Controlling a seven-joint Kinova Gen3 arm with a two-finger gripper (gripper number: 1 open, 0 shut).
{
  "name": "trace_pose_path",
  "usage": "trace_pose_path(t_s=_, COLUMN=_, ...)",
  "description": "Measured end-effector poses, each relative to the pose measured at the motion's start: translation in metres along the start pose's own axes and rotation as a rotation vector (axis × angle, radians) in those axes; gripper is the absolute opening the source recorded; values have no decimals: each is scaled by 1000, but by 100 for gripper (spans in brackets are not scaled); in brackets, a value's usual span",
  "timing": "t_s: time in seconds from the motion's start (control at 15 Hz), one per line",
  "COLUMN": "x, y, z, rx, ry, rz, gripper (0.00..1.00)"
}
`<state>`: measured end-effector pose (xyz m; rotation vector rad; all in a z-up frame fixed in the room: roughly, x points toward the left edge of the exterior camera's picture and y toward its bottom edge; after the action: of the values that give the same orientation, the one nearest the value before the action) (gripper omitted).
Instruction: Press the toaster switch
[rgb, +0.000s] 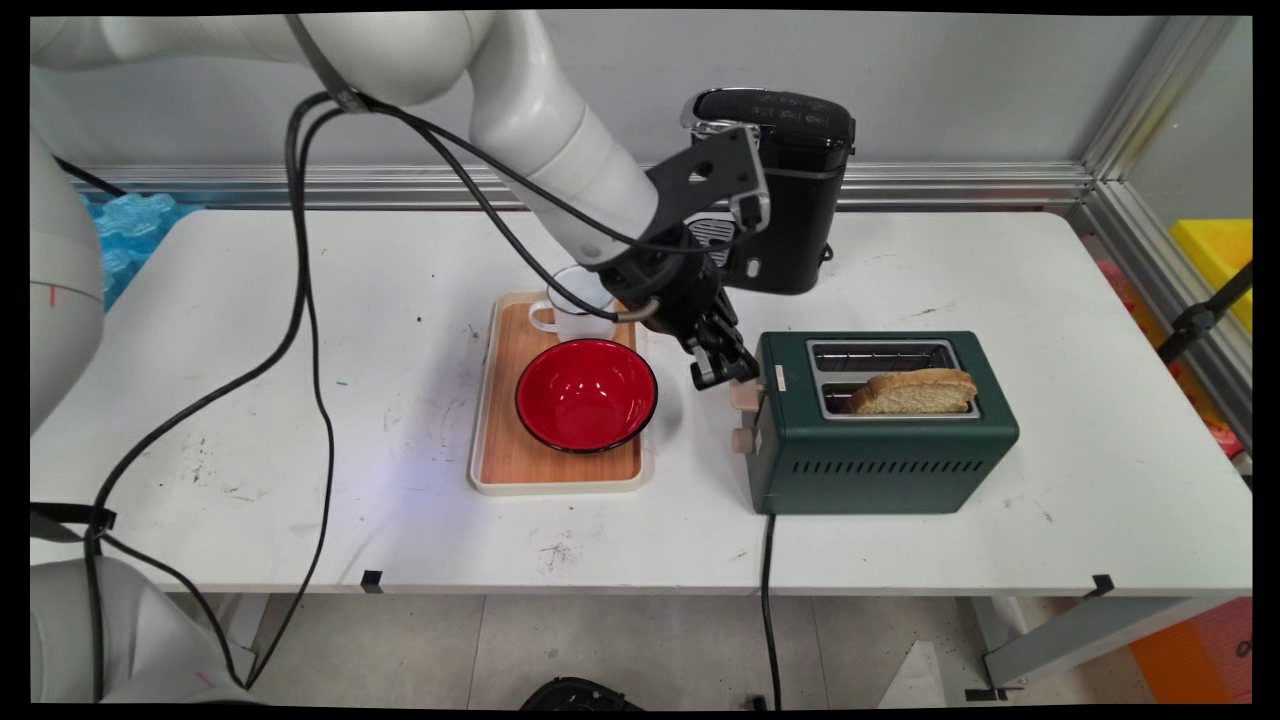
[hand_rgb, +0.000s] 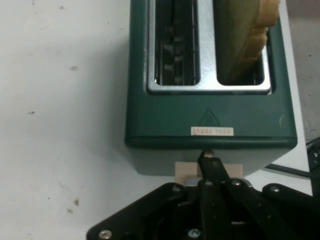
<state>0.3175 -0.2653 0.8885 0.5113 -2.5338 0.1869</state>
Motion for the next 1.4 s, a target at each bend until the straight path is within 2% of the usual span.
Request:
trace_pose_path(t_s=0.53, x=0, y=2, z=23, rx=1, ry=-15, rz=-11, gripper=0)
trace_pose_path(t_s=1.4, x=-19, y=4, z=43, rx=-2, ry=-57, rz=-10, gripper=0)
